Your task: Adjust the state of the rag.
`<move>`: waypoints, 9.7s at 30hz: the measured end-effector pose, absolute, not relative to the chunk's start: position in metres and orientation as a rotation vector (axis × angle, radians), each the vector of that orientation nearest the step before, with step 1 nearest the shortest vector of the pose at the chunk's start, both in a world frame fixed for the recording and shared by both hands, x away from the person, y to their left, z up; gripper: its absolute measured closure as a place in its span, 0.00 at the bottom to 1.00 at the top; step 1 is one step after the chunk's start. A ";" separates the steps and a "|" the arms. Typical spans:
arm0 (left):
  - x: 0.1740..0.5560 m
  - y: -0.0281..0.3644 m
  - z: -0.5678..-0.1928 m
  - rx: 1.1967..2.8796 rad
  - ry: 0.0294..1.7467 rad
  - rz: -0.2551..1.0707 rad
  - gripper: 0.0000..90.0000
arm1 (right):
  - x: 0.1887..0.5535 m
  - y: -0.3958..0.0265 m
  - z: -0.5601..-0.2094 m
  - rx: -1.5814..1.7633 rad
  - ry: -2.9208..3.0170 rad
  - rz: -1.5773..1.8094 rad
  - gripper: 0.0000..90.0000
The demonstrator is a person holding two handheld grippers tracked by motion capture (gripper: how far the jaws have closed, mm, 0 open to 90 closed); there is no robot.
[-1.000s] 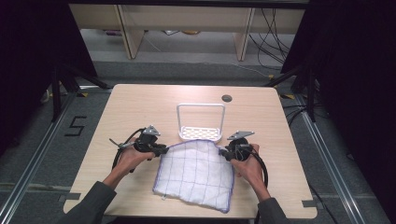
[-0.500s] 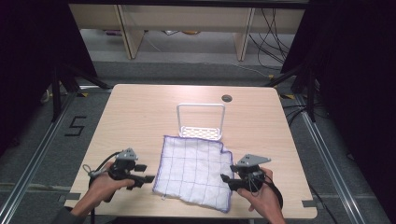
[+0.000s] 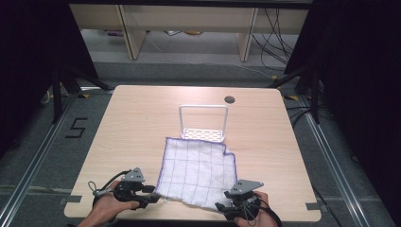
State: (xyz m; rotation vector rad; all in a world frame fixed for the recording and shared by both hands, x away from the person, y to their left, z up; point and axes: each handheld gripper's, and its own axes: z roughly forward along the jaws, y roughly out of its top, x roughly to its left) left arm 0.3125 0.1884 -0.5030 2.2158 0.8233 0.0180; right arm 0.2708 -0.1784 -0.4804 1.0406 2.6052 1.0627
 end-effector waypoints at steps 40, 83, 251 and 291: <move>0.347 0.200 -0.481 2.206 0.940 0.232 0.38 | 0.334 -0.185 -0.468 1.000 2.448 1.050 0.53; 0.450 0.190 -0.500 2.195 1.087 0.240 0.43 | 0.424 -0.159 -0.484 1.149 2.461 0.961 0.51; 0.393 0.175 -0.494 2.380 0.721 0.241 0.53 | 0.355 -0.195 -0.483 1.155 2.452 0.956 0.60; 0.270 0.188 -0.492 2.303 0.528 0.050 0.70 | 0.452 -0.045 -0.484 0.674 2.624 0.858 0.68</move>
